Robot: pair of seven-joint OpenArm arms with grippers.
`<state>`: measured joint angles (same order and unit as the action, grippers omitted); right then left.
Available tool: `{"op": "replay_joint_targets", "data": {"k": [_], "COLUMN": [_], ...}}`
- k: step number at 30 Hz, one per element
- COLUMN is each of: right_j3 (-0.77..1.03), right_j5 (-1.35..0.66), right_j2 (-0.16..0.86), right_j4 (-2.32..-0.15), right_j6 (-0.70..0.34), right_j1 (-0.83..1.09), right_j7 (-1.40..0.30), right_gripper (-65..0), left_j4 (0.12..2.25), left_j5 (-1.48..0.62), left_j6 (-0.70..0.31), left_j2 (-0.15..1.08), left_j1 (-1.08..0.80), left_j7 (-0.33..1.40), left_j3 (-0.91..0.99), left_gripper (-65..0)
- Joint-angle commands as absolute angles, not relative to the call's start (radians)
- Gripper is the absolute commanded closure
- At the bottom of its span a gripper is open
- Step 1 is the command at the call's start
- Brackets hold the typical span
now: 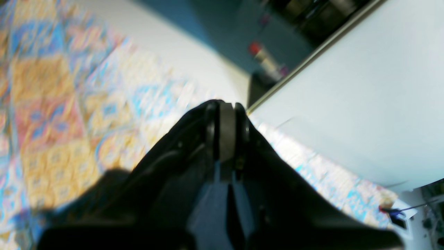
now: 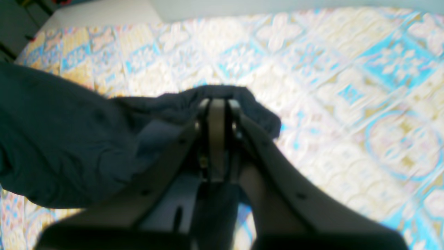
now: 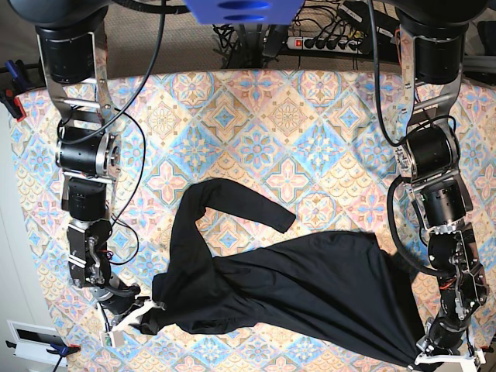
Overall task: Layout the t-shirt on the table in an organized manner, then fold the t-shirt properly
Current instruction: 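Pull the shirt edges with both grippers away from the robot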
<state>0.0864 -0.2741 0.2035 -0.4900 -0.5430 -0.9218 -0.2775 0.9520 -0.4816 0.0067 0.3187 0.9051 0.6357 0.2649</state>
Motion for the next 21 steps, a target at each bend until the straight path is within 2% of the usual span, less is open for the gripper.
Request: {"op": "replay_joint_targets", "data": {"k": [1, 11, 17, 21], "right_j3": [0.091, 0.085, 0.082, 0.084], "right_j5": [-0.298, -0.298, -0.295, -0.196], "right_j2": [0.209, 0.245, 0.286, 0.288], "right_j4": [-0.512, -0.510, -0.503, -0.509], "right_j6": [-0.549, -0.545, -0.545, -0.545], "right_j1": [-0.970, -0.860, -0.848, -0.837], "right_j7": [-0.231, -0.214, -0.217, -0.251], "right_gripper": [0.0, 0.0, 0.0, 0.0], "left_j4": [0.966, 0.966, 0.966, 0.966], "left_j5": [-0.487, -0.490, -0.490, -0.489], "left_j6": [0.002, -0.001, -0.001, -0.001], "left_j2": [0.331, 0.325, 0.329, 0.334], "left_j1": [0.926, 0.648, 0.564, 0.532], "left_j7": [0.622, 0.653, 0.653, 0.653], "left_j3": [0.266, 0.266, 0.268, 0.269], "left_gripper": [0.0, 0.0, 0.0, 0.0]}}
